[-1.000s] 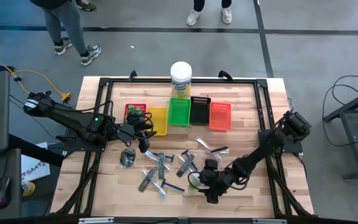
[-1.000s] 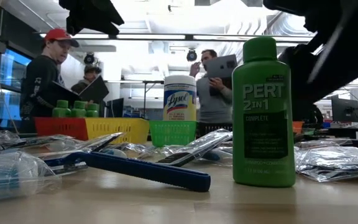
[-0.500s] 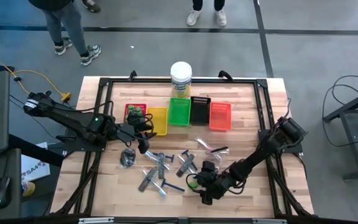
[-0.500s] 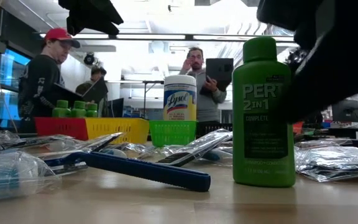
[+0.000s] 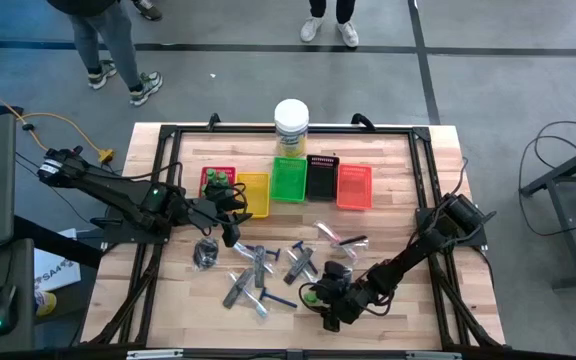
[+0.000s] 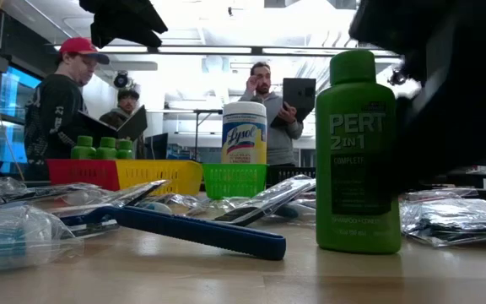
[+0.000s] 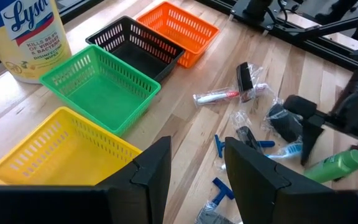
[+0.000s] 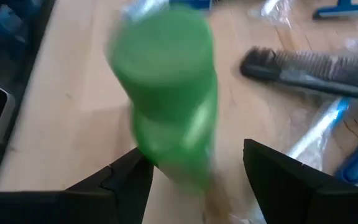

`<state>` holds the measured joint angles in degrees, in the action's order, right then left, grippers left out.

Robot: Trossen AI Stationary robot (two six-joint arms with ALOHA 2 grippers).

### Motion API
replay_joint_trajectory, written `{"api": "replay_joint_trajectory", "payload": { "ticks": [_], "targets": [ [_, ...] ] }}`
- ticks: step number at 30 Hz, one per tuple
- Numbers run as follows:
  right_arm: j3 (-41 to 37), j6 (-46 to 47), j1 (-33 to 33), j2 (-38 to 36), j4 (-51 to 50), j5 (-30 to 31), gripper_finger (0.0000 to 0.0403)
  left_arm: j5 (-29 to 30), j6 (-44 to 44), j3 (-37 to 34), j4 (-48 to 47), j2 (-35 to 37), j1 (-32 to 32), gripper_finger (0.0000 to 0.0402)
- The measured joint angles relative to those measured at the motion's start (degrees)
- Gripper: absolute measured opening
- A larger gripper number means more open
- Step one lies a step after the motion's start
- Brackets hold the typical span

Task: Pick & Place Travel size toiletries
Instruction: Put the green shampoo bottle into the red bin

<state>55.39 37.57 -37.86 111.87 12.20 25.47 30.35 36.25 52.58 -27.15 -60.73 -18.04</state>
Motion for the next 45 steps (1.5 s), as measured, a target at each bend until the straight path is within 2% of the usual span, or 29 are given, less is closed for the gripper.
{"api": "replay_joint_trajectory", "payload": {
  "ticks": [11, 15, 22, 27, 30, 35, 40, 45],
  "targets": [
    [0.1, 0.1, 0.2, 2.1, 3.3, 2.3, 0.0224, -0.1, 0.0, 0.0, 0.0, 0.7, 0.0, 0.0143],
    [0.0, 0.1, 0.6, 2.1, 5.0, 2.7, 0.0184, -0.3, -0.5, 0.0, -0.1, 1.1, 0.0, 0.0143],
    [0.0, 0.7, 0.5, 1.3, 6.6, 2.3, 0.0089, -0.3, -1.5, 0.0, 0.0, 2.1, 0.0, 0.0143],
    [0.0, 1.9, 0.8, -1.7, 6.6, 1.3, 0.008, -0.4, -1.5, 0.0, -0.1, 4.6, 0.0, 0.0143],
    [0.6, 4.9, 2.3, -5.1, 4.9, -1.9, 0.0088, -0.4, -1.5, 0.0, 0.1, 6.1, 0.0, 0.0143],
    [2.9, 7.2, 7.4, -10.6, -1.3, -10.9, 0.009, -1.5, -1.3, 0.0, 1.0, 8.4, 0.0, 0.0143],
    [6.8, 3.4, 13.4, -14.7, -6.6, -19.9, 0.0083, -2.9, -1.5, 0.0, 2.5, 8.9, 0.0, 0.0143],
    [11.1, -2.2, 19.0, -16.9, -11.8, -24.7, 0.0088, -3.9, -1.9, 0.0, 4.3, 8.9, 0.0, 0.0143]
  ]
}}
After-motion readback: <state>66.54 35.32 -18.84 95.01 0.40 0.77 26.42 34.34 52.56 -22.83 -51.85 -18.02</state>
